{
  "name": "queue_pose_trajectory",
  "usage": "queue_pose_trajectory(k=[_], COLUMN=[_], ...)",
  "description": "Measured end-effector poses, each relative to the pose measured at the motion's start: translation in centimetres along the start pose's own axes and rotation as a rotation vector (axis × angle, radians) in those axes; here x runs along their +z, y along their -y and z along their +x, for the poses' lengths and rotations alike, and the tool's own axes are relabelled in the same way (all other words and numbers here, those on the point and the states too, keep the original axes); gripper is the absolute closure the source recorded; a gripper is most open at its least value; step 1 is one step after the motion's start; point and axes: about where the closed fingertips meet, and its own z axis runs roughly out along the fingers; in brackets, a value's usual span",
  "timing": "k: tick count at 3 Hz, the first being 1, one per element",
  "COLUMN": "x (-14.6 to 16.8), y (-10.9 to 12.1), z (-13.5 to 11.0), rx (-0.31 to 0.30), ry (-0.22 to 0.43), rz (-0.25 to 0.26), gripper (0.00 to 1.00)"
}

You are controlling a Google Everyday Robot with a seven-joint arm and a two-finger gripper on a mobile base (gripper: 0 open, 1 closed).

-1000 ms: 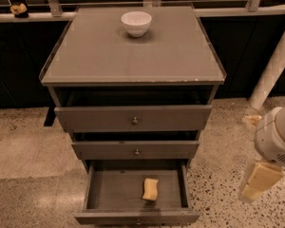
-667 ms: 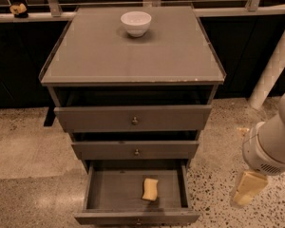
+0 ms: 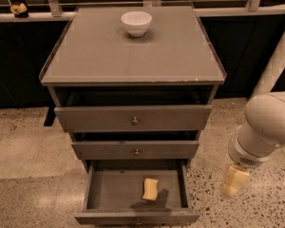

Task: Pick sponge from bottom drawer and place on counter

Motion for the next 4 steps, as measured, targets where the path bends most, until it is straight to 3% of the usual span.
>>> queue_pose_trajectory(k=[1,2,3,4], x=[0.0,0.8,4.0,9.6], y=[0.0,0.2,0.8,0.4], z=[0.0,0.6,1.7,1.1], rx=[0.0,0.051,0.134,0.203], ry=[0.0,0.027,0.12,0.155], rz=[0.0,-0.021,-0.087,-0.158], gripper=[0.0,0.0,0.0,0.0])
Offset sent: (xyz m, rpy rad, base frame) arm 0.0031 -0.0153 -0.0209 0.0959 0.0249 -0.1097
